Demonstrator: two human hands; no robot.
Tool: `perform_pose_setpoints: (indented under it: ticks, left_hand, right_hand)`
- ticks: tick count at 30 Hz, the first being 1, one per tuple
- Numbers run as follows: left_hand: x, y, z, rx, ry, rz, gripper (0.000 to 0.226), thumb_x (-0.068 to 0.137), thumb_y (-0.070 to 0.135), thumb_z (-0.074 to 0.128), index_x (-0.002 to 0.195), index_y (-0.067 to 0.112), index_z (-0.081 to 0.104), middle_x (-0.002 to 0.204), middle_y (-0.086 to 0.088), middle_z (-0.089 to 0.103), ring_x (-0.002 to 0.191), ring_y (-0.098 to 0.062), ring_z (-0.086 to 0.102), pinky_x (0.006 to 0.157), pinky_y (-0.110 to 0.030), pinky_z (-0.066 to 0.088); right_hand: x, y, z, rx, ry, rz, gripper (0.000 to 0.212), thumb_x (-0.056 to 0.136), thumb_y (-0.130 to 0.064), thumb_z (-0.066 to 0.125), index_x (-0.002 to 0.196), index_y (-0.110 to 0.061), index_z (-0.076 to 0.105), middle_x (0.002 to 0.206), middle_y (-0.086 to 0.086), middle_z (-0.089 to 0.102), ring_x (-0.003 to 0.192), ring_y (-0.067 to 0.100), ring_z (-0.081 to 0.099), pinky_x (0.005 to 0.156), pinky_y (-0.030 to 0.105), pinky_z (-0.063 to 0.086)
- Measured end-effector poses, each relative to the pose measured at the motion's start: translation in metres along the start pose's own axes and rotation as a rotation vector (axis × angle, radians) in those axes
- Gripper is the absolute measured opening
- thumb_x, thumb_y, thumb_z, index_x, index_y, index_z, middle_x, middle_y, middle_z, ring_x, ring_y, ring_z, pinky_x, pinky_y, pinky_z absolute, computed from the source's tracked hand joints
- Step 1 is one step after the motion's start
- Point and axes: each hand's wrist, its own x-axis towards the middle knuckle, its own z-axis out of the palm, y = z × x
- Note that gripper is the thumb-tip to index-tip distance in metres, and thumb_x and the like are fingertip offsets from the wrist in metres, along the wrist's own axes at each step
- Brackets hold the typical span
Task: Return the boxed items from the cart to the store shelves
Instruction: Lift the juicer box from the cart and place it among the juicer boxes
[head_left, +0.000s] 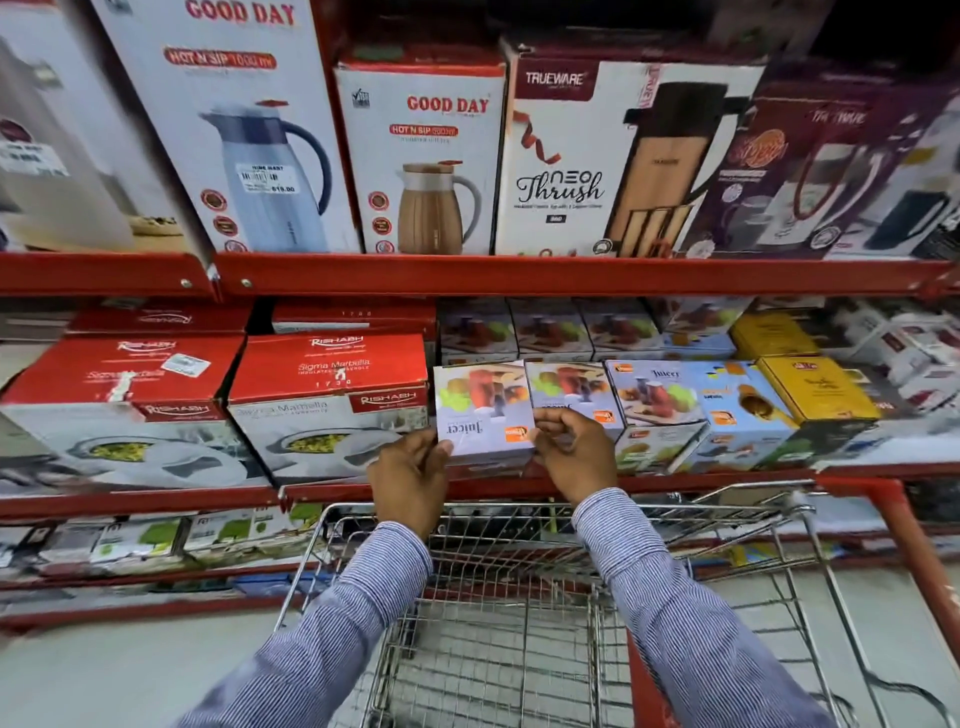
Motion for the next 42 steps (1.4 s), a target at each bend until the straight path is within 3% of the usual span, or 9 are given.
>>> perform_pose_setpoints:
  ticks: [10, 18, 21, 23, 25, 29, 34, 38, 42]
  left_hand:
    - [0.012, -0.011, 0.011, 0.060, -0.030, 0.006, 0.027, 0.090, 0.014, 0.067, 0.116, 0.006, 0.071, 0.106, -0.010, 0.077, 0.083, -0.012, 0.068, 0.083, -0.023, 0.051]
    - [0.027, -0.009, 0.013, 0.010, -0.001, -0.015, 0.024, 0.088, 0.018, 0.070, 0.112, 0.013, 0.070, 0.101, -0.007, 0.079, 0.084, -0.015, 0.074, 0.078, -0.025, 0.058]
    - [0.032, -0.010, 0.016, 0.052, 0.026, 0.009, 0.026, 0.090, 0.027, 0.069, 0.113, 0.015, 0.072, 0.095, -0.006, 0.080, 0.075, -0.014, 0.073, 0.071, -0.019, 0.057]
    - [0.034, -0.012, 0.018, 0.062, 0.044, 0.016, 0.028, 0.090, 0.030, 0.068, 0.114, 0.016, 0.073, 0.095, -0.005, 0.080, 0.070, -0.010, 0.069, 0.060, -0.001, 0.044]
    - [0.036, -0.012, 0.020, 0.048, 0.053, 0.019, 0.028, 0.090, 0.031, 0.067, 0.113, 0.016, 0.074, 0.093, -0.005, 0.080, 0.065, -0.003, 0.064, 0.052, 0.006, 0.036]
    - [0.037, -0.013, 0.022, 0.023, 0.052, 0.031, 0.030, 0.091, 0.030, 0.067, 0.113, 0.011, 0.074, 0.095, -0.008, 0.080, 0.064, 0.002, 0.062, 0.056, 0.010, 0.037]
    - [0.037, -0.018, 0.023, 0.013, 0.082, 0.008, 0.031, 0.089, 0.034, 0.068, 0.106, 0.009, 0.077, 0.088, -0.008, 0.080, 0.062, 0.017, 0.053, 0.051, 0.008, 0.037]
    - [0.039, -0.020, 0.025, 0.007, 0.053, -0.019, 0.032, 0.088, 0.037, 0.068, 0.103, 0.010, 0.078, 0.086, -0.006, 0.080, 0.062, 0.015, 0.056, 0.051, 0.007, 0.038]
    - [0.041, -0.023, 0.027, 0.026, 0.045, -0.020, 0.034, 0.086, 0.040, 0.070, 0.104, 0.012, 0.078, 0.088, -0.005, 0.080, 0.061, 0.015, 0.054, 0.053, 0.008, 0.039]
  right_hand:
    - [0.009, 0.013, 0.007, -0.072, 0.033, -0.002, 0.020, 0.083, -0.015, 0.073, 0.103, -0.016, 0.072, 0.095, 0.003, 0.074, 0.092, 0.021, 0.070, 0.082, 0.047, 0.060]
    - [0.017, 0.001, 0.008, -0.344, 0.088, -0.187, 0.018, 0.080, -0.020, 0.073, 0.097, -0.015, 0.078, 0.086, 0.002, 0.079, 0.075, 0.012, 0.071, 0.080, 0.032, 0.061]
    - [0.022, -0.004, 0.007, -0.445, 0.064, -0.244, 0.015, 0.080, -0.022, 0.070, 0.092, -0.018, 0.078, 0.085, 0.000, 0.079, 0.074, 0.012, 0.070, 0.077, 0.024, 0.057]
    - [0.025, -0.007, 0.005, -0.487, 0.044, -0.265, 0.015, 0.080, -0.022, 0.069, 0.091, -0.018, 0.078, 0.084, -0.001, 0.078, 0.074, 0.011, 0.070, 0.076, 0.020, 0.055]
    - [0.028, -0.011, 0.003, -0.497, 0.020, -0.288, 0.017, 0.080, -0.022, 0.067, 0.093, -0.017, 0.077, 0.084, -0.001, 0.077, 0.075, 0.012, 0.069, 0.078, 0.026, 0.059]
    - [0.039, -0.020, -0.002, -0.585, -0.069, -0.354, 0.038, 0.081, -0.036, 0.064, 0.116, -0.021, 0.065, 0.107, 0.000, 0.068, 0.091, 0.019, 0.063, 0.080, 0.036, 0.056]
    - [0.069, -0.031, -0.006, -0.791, -0.304, -0.395, 0.082, 0.077, -0.054, 0.063, 0.145, -0.018, 0.035, 0.150, 0.008, 0.041, 0.138, 0.029, 0.036, 0.110, 0.044, 0.038]
    - [0.092, -0.039, -0.006, -1.052, -0.414, -0.414, 0.115, 0.059, -0.078, 0.064, 0.148, -0.017, 0.025, 0.156, 0.009, 0.032, 0.142, 0.030, 0.030, 0.114, 0.047, 0.033]
    - [0.106, -0.042, -0.005, -1.194, -0.485, -0.451, 0.130, 0.045, -0.084, 0.067, 0.149, -0.018, 0.024, 0.154, 0.010, 0.034, 0.139, 0.031, 0.034, 0.113, 0.050, 0.034]
